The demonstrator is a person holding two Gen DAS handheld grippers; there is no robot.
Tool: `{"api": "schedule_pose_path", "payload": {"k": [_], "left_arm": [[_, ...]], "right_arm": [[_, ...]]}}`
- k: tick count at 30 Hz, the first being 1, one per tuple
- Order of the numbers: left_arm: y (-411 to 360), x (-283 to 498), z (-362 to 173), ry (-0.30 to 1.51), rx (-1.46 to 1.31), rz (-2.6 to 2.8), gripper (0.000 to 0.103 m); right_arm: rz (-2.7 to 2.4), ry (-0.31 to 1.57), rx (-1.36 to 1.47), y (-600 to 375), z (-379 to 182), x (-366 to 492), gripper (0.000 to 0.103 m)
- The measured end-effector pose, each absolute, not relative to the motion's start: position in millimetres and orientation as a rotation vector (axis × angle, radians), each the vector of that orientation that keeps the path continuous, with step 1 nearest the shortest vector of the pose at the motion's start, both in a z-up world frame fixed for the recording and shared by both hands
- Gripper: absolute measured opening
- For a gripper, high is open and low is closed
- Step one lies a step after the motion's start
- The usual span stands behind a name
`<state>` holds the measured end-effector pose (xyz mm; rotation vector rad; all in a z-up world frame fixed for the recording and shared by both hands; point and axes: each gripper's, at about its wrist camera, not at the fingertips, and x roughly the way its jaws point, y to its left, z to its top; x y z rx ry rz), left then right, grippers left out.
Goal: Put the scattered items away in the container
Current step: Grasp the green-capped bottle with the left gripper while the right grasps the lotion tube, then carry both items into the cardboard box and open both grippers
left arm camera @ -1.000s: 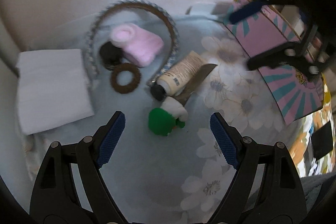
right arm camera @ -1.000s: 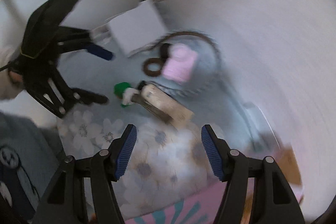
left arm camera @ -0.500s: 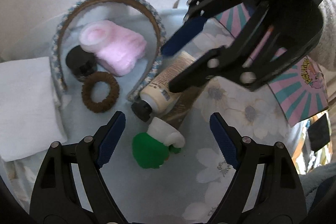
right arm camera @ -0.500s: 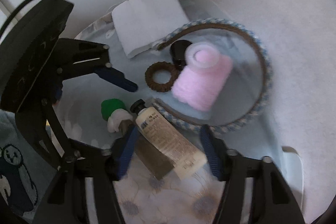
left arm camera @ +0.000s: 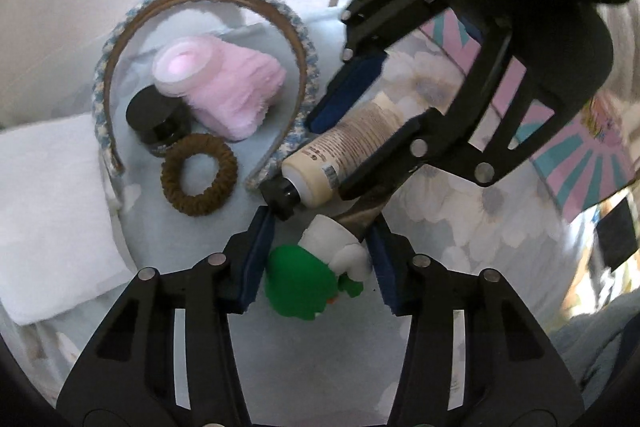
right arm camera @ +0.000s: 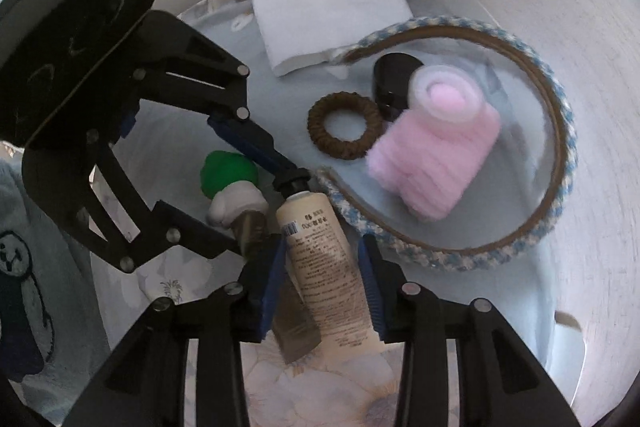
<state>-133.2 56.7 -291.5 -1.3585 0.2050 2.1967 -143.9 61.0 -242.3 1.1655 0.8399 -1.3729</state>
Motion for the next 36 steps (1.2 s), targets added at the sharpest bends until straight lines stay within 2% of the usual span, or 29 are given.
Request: {"api": "schedule_pose_path", "payload": {"k": [4,10,21,32,36], "left_arm": [[66.0,-127.5,-293.1,0.267,-1.331,2.200,0.047],[72.0,-119.3,-293.7,0.318,-1.310,2.223,0.043],[67.9,-93.0,-260.0,0.217,-1.266,2.283,0.043],[16.4,-91.5,-202.6,0.037,-1.240,2.419,0.043],[9.4,-88.5,-178.2,0.055,-1.233,2.466,0.043]], "right_arm": [[-1.350,0.938,1.121,52.8,-252.3,-130.6,0.037],[-1.402,0.906,1.166,47.1,-259.2,-133.9,0.032],[-1.646,0.500,1.403,65.0,-223.4,-145.7,0.029],[-1.889,0.129,1.362,123.7,-159.7,-133.4,0.026],[-1.968,0.079,1.314,150.7,-119.6,-122.0,0.026]]}}
